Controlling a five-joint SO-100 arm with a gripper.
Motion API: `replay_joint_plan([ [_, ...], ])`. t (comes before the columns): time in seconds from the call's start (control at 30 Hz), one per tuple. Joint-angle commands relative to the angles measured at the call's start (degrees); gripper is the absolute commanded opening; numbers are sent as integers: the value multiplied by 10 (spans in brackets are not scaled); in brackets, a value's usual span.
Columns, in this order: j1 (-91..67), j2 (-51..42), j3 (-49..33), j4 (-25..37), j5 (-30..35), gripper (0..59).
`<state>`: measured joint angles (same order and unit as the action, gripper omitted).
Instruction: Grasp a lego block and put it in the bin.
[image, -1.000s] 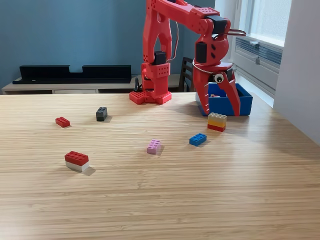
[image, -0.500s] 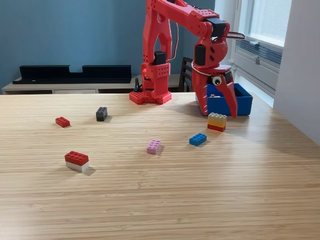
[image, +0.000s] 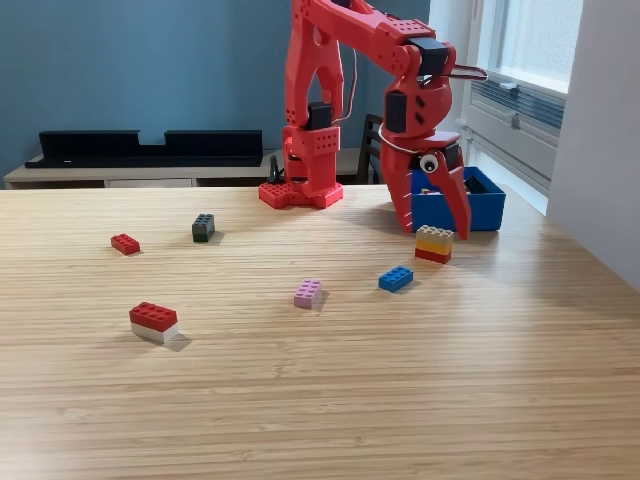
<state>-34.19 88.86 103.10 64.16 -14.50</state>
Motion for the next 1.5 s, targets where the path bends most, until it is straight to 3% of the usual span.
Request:
replay_joint_plan([
  [0.03, -1, -29, -20, -9, 9, 311],
  [0.37, 2, -96, -36, -10, 9, 277],
  [0.43, 1, -97, -36, -10, 4, 231],
  [0.57, 0, -97, -44, -11, 18, 86],
  [0.7, -4, -97, -59, -12, 38, 6],
  [1.2, -10, -85, -115, -10, 131, 0],
  [1.3, -11, -81, -169, 18, 156, 0],
  [1.5, -47, 2, -179, 19, 178, 0],
])
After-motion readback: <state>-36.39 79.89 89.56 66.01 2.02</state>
